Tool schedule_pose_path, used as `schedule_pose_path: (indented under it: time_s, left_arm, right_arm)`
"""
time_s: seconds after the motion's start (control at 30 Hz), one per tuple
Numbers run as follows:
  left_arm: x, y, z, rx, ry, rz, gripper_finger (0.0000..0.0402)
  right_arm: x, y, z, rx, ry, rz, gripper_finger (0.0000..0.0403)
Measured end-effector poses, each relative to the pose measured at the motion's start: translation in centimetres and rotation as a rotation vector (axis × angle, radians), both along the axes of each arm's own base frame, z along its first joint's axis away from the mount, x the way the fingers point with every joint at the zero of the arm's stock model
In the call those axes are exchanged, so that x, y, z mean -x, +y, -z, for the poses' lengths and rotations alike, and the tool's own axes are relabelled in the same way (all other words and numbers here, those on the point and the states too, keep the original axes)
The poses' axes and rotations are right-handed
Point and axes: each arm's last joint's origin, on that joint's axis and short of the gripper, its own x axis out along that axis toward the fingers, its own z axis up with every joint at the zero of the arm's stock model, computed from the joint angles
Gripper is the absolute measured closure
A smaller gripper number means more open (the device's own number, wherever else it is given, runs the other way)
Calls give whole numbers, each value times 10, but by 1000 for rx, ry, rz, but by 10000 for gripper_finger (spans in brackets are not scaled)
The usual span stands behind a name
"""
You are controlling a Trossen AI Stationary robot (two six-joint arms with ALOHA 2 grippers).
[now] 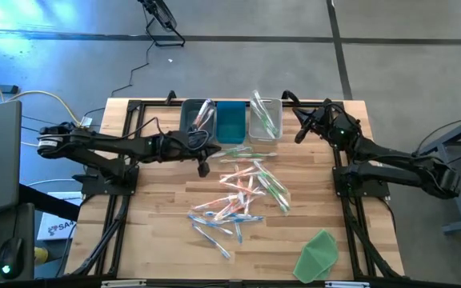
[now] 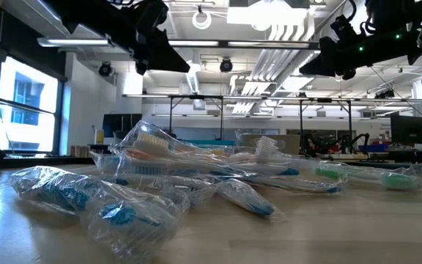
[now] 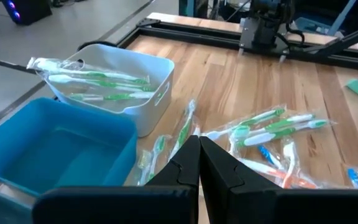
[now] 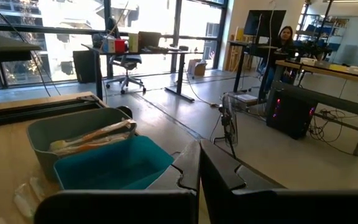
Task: Pick & Place Toothbrushes
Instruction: Put the orange toothbrush into the dark blue bin
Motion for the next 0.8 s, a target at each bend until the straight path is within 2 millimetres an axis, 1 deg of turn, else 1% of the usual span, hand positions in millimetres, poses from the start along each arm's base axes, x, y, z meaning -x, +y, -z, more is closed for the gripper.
schedule_pose_path:
  time_s: [0.33, 0.53, 0.8]
  left_arm:
    - [-18, -18, 17, -17, 14, 71, 401]
    - [-24, -18, 24, 9, 12, 64, 401]
    - [-24, -18, 22, 8, -9, 64, 401]
  right_arm:
    - [0, 0, 0, -1, -4, 1, 401]
    - [0, 0, 0, -3, -5, -2, 401]
    - [0, 0, 0, -3, -5, -3, 401]
